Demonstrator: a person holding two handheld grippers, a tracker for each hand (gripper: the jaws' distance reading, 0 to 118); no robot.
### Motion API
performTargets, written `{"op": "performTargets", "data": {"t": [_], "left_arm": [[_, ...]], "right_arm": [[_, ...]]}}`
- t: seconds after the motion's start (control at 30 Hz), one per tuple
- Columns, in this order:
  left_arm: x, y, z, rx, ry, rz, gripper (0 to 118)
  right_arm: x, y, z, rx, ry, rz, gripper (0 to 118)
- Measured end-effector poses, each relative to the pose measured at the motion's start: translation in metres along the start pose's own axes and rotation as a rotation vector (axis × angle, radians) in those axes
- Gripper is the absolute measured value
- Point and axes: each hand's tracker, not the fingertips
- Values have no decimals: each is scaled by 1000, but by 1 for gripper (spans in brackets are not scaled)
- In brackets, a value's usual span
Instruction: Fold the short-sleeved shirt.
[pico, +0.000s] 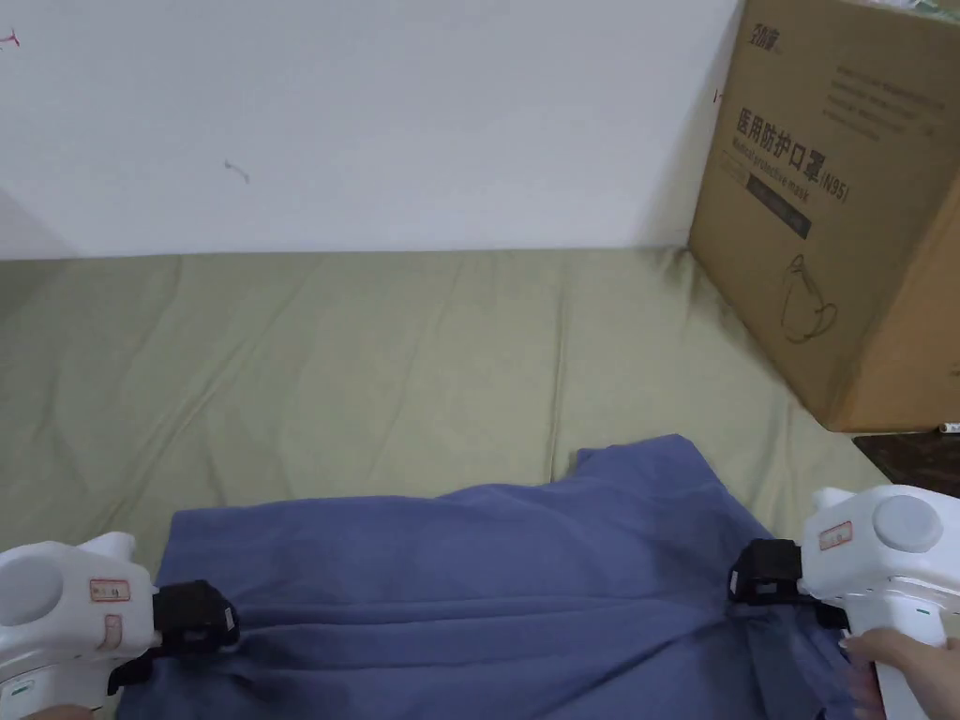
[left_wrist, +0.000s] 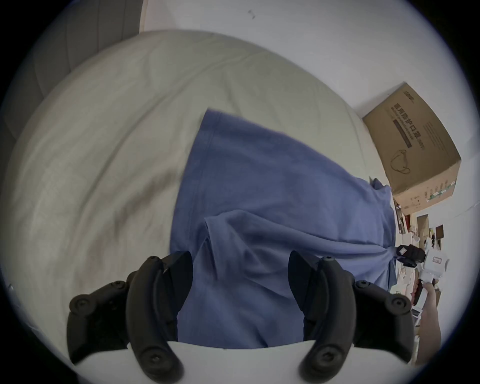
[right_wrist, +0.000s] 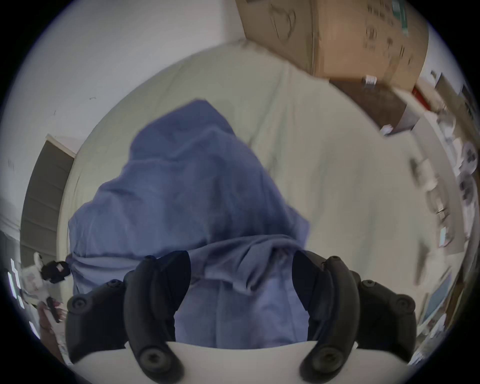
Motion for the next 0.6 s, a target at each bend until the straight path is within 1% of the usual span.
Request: {"op": "performTargets", "data": {"t": [0.03,0.1,0.2,0.27,0.3,0.33,0.37,0.4,0.43,0.47,0.5,0.53,0.6], "left_arm": [[3,-1,18,47,-6,-21,83],[9,-12,56,174,-22,-57,83],[18,-52,109,409,26,-151,83],[18,-84,131,556,0,-181,82],[19,-102,143,644,-4,-198,80],[21,-121,152,732,-10,-219,72],[23,-137,160,792,-4,-236,55],[27,-151,164,836,8,-253,26],[32,-162,169,865,56,-259,0],[35,-173,172,891,156,-288,0],[35,-179,175,891,122,-266,0],[37,-178,175,854,40,-247,0],[39,-180,176,830,82,-247,0]], "right_arm": [[-6,-8,23,59,-2,21,86],[-9,-25,63,165,29,38,86],[-18,-68,124,316,107,93,86],[-22,-103,153,441,149,121,85],[-27,-125,165,523,192,140,82],[-29,-149,176,650,242,147,65],[-34,-168,182,731,262,173,37],[-40,-187,188,823,243,186,6],[-49,-204,191,882,198,188,0],[-53,-213,193,910,183,171,0],[-55,-216,193,880,231,157,0],[-58,-216,193,855,267,138,0],[-65,-215,191,842,245,148,0]]}}
